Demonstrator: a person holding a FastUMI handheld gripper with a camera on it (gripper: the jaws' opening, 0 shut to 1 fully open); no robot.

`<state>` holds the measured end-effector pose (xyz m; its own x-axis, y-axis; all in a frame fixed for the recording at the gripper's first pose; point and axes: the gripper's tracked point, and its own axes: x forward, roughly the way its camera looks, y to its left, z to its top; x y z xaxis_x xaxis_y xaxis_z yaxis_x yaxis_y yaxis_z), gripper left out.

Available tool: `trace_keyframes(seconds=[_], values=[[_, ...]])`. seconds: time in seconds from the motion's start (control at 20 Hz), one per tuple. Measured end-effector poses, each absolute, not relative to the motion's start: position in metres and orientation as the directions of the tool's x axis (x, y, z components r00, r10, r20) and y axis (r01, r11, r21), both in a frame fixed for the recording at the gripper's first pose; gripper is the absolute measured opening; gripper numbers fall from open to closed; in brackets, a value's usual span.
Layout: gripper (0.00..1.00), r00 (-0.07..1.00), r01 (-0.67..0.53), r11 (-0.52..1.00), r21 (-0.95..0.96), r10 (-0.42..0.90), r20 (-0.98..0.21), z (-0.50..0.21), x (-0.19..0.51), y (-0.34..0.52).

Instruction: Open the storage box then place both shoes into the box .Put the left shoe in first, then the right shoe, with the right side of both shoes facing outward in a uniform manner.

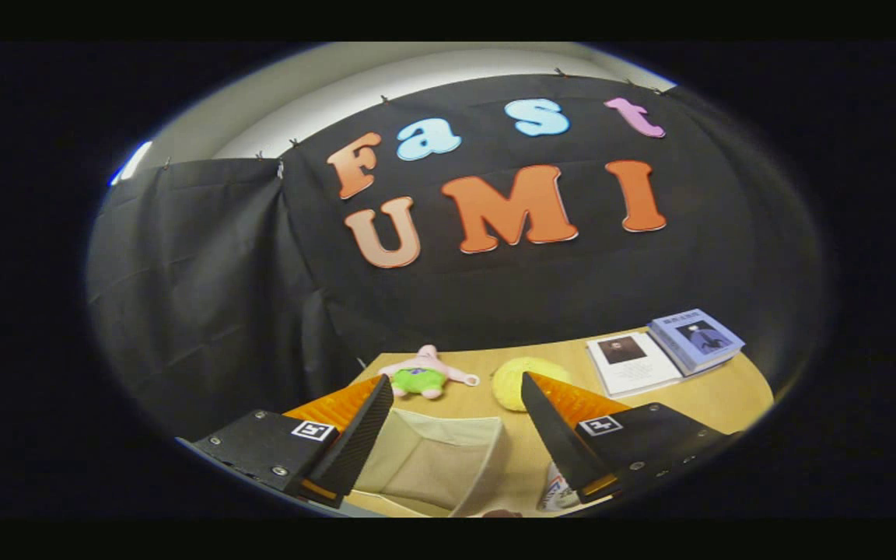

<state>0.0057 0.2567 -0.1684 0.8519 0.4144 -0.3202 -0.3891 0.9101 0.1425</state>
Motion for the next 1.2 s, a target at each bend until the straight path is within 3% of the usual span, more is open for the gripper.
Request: trace_keyframes(seconds=[0.45,1.2], values=[[0.98,0.895,-0.202,0.979,-0.024,0.174,-0.411,-0.246,0.01,0.149],[0.99,0.758,-0.149,0.985,-0.091,0.055,-0.65,-0.403,-0.031,0.087]])
